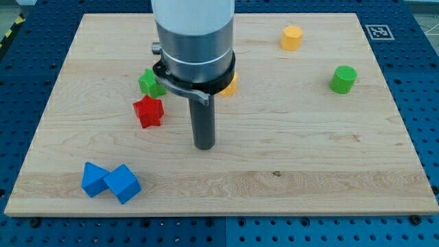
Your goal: Slide the red star towards the center left
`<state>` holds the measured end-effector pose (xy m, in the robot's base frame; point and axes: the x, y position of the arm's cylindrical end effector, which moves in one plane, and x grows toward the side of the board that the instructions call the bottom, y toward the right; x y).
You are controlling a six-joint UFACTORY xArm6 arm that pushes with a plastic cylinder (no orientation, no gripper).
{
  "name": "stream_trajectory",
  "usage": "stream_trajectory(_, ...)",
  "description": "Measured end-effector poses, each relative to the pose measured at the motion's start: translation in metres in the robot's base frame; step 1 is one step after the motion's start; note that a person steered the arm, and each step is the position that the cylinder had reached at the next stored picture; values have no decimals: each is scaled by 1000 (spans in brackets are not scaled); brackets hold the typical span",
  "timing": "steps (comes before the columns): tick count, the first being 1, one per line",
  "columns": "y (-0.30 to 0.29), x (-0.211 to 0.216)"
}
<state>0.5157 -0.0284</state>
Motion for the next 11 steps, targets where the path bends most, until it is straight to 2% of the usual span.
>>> stream_trajectory(1,-1,-19)
stream_trajectory(3,-62,-51)
stream_trajectory(4,-99,-56)
stream_trajectory(7,-120,-39)
stream_trajectory(9,-185,-52)
stream_trajectory(11,-179,-67)
